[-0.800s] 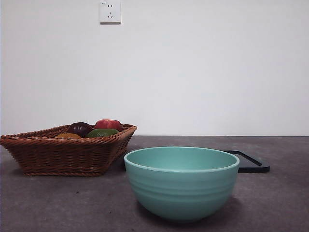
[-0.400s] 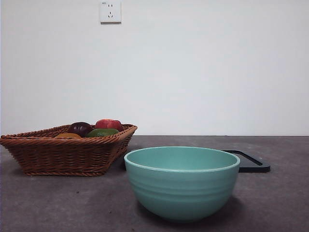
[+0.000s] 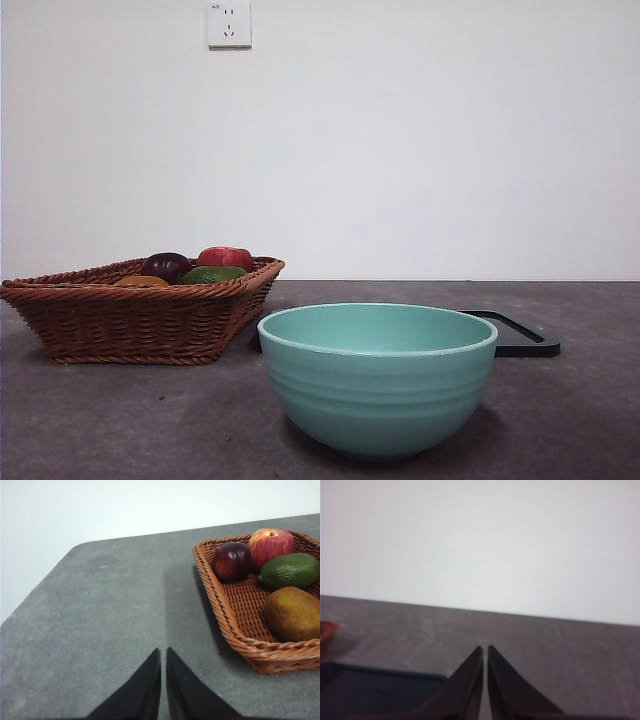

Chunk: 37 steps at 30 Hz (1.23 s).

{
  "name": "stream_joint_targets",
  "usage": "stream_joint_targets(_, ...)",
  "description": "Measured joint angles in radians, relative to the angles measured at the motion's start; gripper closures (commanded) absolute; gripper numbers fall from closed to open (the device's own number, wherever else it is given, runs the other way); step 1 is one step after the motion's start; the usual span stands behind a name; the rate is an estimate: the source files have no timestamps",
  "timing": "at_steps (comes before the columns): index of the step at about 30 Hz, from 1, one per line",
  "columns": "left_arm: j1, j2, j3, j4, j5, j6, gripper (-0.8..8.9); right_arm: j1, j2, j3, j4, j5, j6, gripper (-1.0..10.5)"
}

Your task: Pick up the wifruite, put it on the bowl, pick up the plate, put it on desk

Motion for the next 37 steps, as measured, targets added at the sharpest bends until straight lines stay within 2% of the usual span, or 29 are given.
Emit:
stream_joint_targets(6, 0.000, 0.000, 0.000, 0.000, 0.000, 0.000, 7.96, -0.010, -0.097, -0.126, 0.002, 0.059, 0.002, 9.4)
stream_joint_targets(11, 0.000, 0.000, 0.000, 0.000, 0.000, 0.000, 7.96, -0.010, -0.130, -0.195, 0.005, 0.062, 0.008, 9.4)
stream_joint_targets(20, 0.000, 0.000, 0.000, 0.000, 0.000, 0.000, 7.96, -0.010, -0.130, -0.198, -0.169, 0.062, 0.013, 9.4)
stream_joint_targets(37, 0.000, 0.000, 0.000, 0.000, 0.000, 0.000, 7.97, -0.010, -0.129, -0.198, -0.170, 0.061, 0.036, 9.4)
